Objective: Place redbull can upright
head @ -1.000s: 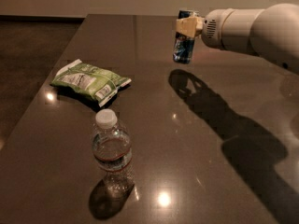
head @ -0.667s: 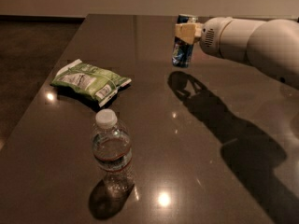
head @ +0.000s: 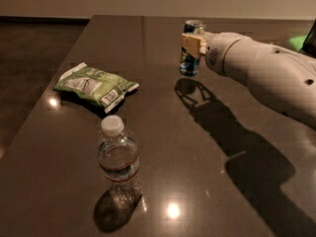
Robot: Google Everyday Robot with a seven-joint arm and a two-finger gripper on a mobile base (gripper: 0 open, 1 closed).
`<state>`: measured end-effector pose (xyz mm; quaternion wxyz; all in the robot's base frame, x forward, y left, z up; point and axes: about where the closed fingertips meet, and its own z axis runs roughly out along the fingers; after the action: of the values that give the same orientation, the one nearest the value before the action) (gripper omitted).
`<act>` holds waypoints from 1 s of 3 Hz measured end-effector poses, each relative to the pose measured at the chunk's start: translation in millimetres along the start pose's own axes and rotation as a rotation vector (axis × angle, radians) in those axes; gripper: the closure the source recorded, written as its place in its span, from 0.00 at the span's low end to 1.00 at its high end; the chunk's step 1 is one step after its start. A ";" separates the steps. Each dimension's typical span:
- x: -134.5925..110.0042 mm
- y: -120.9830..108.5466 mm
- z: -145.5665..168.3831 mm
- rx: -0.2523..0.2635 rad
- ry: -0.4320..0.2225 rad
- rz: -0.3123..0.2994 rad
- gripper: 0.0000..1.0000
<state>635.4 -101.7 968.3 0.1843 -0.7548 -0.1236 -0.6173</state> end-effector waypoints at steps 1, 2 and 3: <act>-7.3 -1.2 -3.1 -0.019 0.045 -0.036 1.00; -19.8 0.4 -5.2 -0.032 0.059 -0.055 1.00; -32.9 2.6 -6.1 -0.043 0.059 -0.060 1.00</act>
Offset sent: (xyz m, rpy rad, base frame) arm -0.0095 0.0015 -0.0434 -0.0464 -0.0886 -0.0559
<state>624.2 -105.3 936.8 0.1533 -0.7360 -0.1274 -0.6470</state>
